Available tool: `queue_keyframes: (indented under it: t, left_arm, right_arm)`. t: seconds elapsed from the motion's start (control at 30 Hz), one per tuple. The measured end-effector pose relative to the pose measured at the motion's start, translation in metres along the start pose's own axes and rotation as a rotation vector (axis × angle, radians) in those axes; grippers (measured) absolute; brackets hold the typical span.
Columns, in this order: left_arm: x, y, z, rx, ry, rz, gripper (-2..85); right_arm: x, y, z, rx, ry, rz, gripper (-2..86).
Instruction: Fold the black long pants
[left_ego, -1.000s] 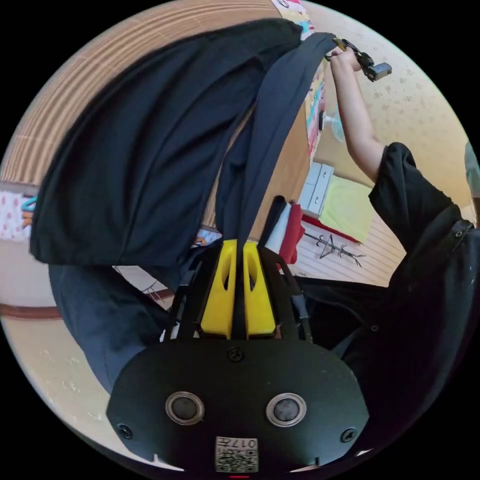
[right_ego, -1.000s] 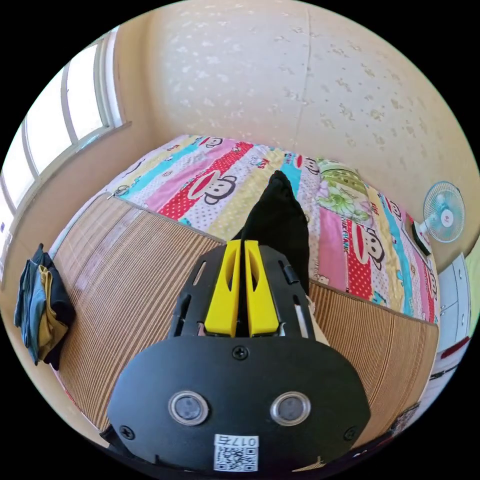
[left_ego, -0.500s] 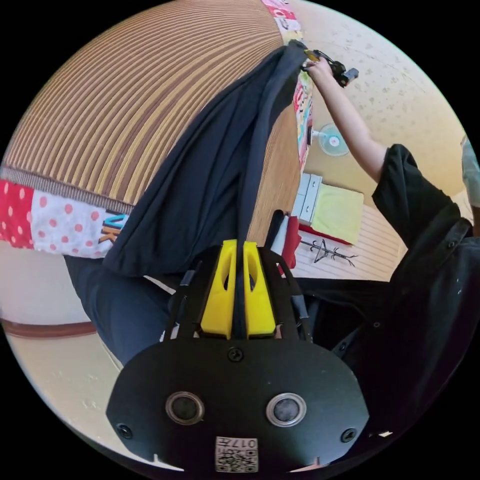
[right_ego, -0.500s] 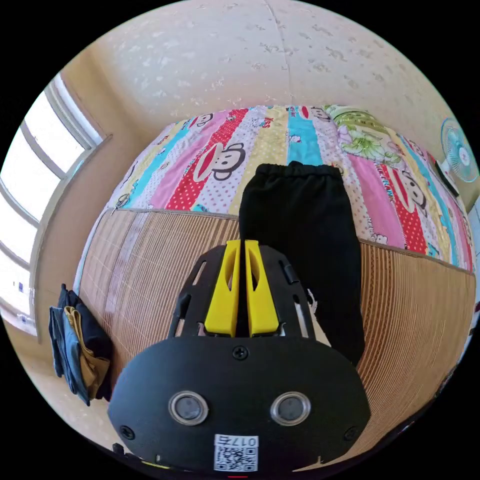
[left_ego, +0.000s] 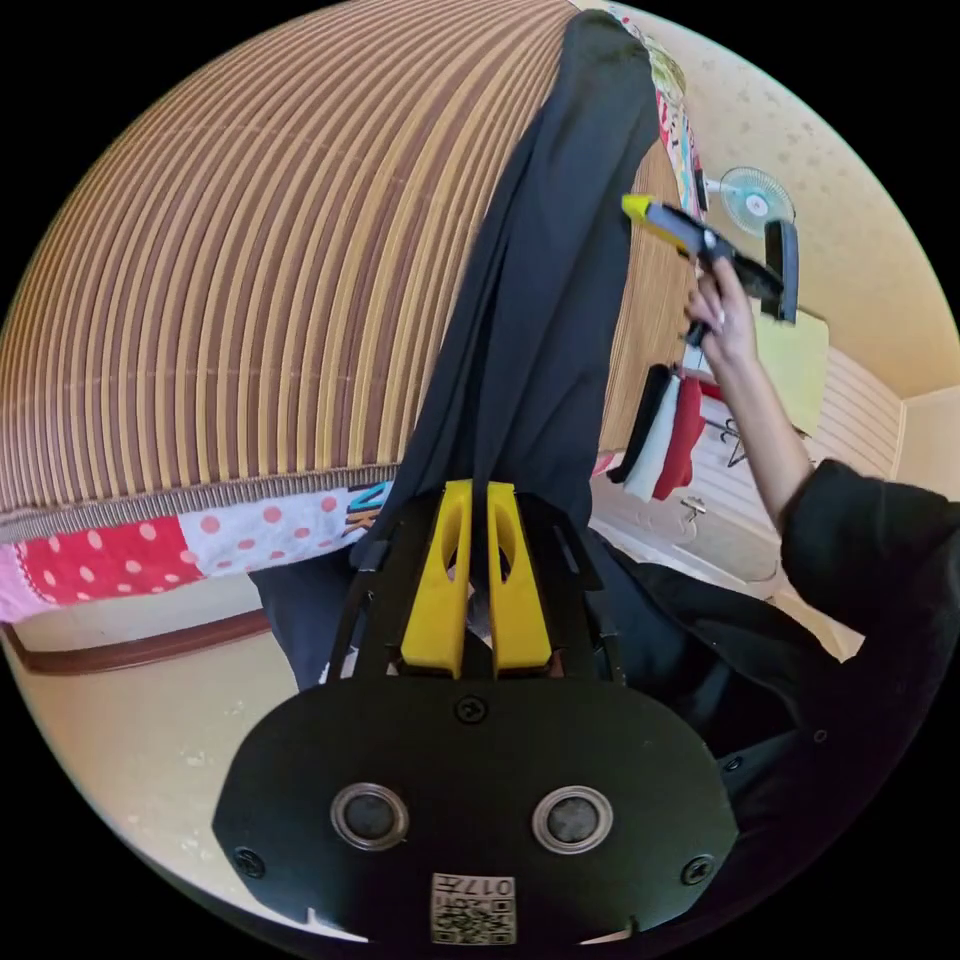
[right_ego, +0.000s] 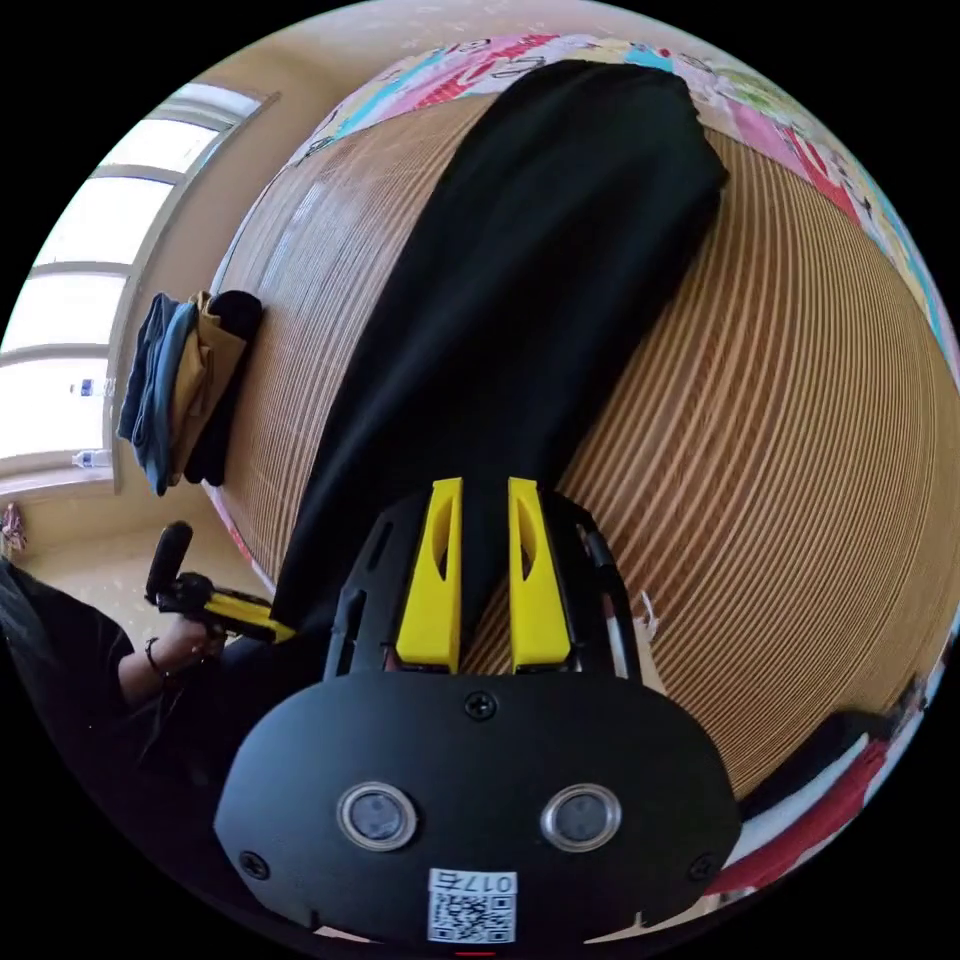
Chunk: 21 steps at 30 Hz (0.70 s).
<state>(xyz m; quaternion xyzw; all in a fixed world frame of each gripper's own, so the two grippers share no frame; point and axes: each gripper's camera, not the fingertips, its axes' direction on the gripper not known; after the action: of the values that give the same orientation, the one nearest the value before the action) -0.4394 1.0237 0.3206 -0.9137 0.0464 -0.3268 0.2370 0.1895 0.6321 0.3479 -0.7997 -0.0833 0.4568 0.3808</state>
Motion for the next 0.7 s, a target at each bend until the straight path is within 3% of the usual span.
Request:
queue_keyframes:
  t: [0.17,0.43,0.6,0.7]
  left_arm:
    - [0.017,-0.024,0.0,-0.126,-0.079,0.069,1.4]
    - [0.037,-0.048,0.008,-0.293,-0.149,0.139,0.6]
    - [0.069,-0.032,-0.011,-0.293,0.039,0.351,0.2]
    - [0.064,-0.022,-0.015,-0.268,-0.013,0.321,0.1]
  right_arm:
    - [0.002,0.114,0.004,-0.017,-0.253,0.263,10.9]
    - [-0.02,0.178,-0.016,0.046,-0.328,0.35,2.7]
    - [-0.015,0.209,-0.075,0.127,-0.315,0.4,1.3]
    - [-0.009,0.225,-0.083,0.096,-0.291,0.404,0.7]
